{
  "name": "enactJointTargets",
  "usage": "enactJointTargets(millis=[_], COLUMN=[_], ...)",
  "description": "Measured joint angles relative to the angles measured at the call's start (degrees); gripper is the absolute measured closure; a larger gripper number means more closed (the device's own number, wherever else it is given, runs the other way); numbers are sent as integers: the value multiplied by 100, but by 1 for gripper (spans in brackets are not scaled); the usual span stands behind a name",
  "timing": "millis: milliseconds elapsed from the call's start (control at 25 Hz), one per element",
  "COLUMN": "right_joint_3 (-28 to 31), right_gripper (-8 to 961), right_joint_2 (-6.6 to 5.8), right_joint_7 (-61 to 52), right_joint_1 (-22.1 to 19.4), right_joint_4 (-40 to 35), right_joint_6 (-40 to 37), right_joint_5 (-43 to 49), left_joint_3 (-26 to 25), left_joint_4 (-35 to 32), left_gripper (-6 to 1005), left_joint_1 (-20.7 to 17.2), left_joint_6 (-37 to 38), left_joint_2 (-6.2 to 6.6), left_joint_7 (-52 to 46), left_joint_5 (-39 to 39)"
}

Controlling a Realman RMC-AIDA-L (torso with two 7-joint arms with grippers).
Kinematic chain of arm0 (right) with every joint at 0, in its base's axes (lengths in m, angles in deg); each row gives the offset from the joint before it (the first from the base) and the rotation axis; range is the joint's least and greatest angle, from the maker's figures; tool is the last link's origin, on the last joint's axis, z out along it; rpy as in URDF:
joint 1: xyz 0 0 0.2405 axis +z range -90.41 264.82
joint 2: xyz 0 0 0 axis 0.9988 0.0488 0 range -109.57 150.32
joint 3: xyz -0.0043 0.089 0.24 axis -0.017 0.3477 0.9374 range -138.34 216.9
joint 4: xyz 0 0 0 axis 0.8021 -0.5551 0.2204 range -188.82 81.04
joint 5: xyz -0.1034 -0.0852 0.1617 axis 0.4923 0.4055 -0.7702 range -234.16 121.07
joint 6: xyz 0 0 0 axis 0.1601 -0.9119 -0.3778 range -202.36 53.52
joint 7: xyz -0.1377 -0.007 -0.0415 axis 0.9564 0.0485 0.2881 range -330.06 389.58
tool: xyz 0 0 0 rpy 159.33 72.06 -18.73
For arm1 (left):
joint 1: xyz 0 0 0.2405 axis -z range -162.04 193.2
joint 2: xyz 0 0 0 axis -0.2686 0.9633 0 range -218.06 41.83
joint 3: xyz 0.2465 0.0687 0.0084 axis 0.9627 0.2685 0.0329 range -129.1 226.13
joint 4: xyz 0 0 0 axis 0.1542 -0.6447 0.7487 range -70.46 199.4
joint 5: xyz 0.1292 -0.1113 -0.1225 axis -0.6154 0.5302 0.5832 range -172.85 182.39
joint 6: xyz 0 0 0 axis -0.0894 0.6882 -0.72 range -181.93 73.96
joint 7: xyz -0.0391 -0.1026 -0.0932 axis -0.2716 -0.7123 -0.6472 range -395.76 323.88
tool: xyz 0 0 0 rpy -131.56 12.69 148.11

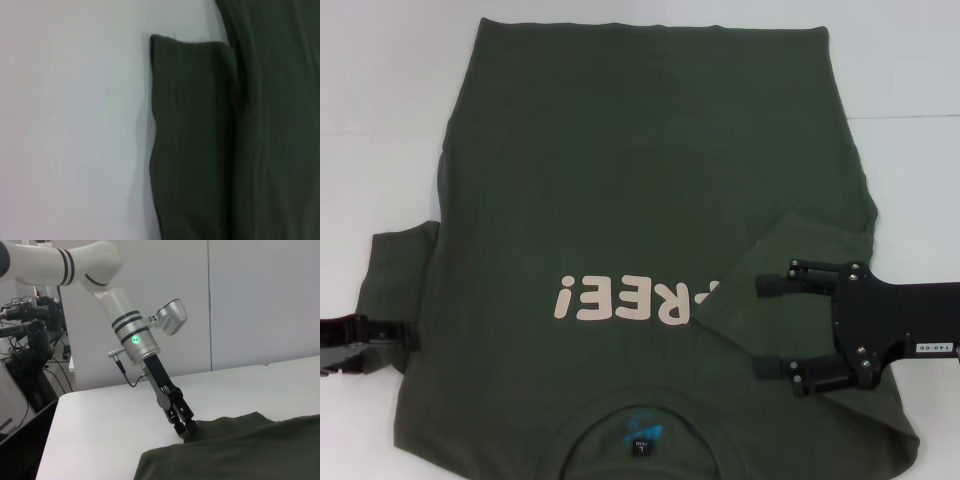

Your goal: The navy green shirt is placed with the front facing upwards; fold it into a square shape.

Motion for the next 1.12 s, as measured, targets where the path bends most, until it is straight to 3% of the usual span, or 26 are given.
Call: enactJointTargets(millis=[760, 1120], right_joint_3=[17, 0], right_gripper=[37, 39], right_joint_2=[0, 0], right_joint_7=[-55, -79], right_joint_1=[-49, -49], right_joint_4=[0, 0], right_joint_6=[0, -26], right_joint_5=[1, 0], left_joint_3=[0, 51], left_joint_4=[291, 422], left_gripper=[66, 205], left_joint_1=[224, 277], left_joint_6=[-219, -311], left_joint_2=[31, 29], left_joint_7=[16, -22], left_joint_5=[0, -35])
